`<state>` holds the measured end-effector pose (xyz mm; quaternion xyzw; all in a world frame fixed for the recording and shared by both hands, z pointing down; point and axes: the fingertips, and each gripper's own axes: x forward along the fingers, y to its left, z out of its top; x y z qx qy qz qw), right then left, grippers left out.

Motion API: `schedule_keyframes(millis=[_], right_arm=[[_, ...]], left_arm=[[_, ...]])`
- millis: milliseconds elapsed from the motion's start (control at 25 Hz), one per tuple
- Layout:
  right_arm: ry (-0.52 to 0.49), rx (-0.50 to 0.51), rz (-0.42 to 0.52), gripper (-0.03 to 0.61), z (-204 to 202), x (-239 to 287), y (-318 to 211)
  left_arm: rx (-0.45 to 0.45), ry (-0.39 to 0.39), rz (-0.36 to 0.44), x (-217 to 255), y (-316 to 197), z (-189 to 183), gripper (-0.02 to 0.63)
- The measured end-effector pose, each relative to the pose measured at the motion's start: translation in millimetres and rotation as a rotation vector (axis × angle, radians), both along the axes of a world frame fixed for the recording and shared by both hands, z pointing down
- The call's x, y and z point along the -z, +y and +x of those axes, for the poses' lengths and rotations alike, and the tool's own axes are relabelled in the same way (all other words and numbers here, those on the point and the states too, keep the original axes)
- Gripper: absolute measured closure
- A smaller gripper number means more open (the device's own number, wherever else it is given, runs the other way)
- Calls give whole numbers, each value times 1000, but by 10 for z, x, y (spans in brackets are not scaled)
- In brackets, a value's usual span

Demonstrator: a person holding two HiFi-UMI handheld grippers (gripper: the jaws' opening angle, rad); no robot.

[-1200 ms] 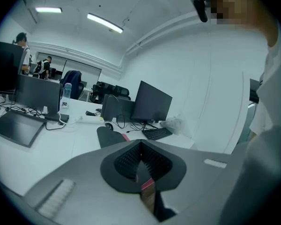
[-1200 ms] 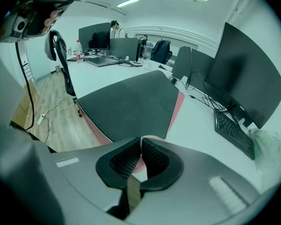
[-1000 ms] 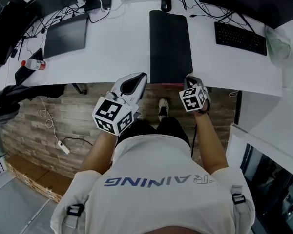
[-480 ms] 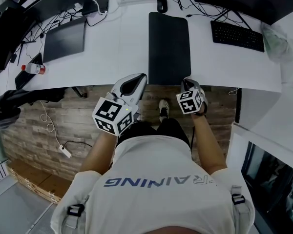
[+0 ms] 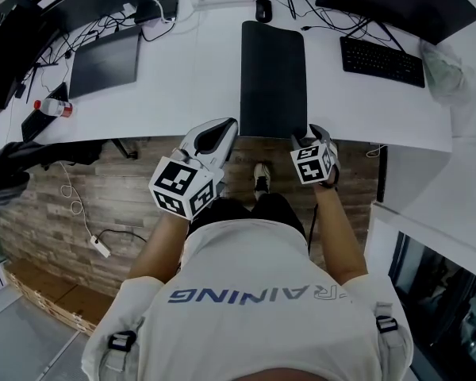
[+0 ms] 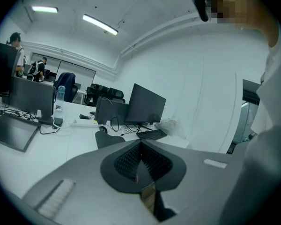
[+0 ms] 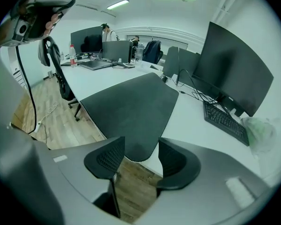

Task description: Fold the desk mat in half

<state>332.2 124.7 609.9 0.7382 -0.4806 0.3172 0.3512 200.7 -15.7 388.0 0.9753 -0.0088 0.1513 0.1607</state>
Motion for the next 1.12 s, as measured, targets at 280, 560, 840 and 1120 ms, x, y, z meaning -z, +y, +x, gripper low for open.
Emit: schedule_keyframes(millis=[280,560,840,1120], right_arm=[[25,-5,5,334,-4,118,51],[54,-18,70,328,56,445,-18],[78,-7,223,327,128,1161,-353],[111,73,411,328,-51,1991,-815]], left_arm=[[5,24,2,75,28,-54,615],[26,71,28,292,-10,-118,615],[92,132,80,622,-245,-301,615],[160,175,132,929,-501,-499,615]])
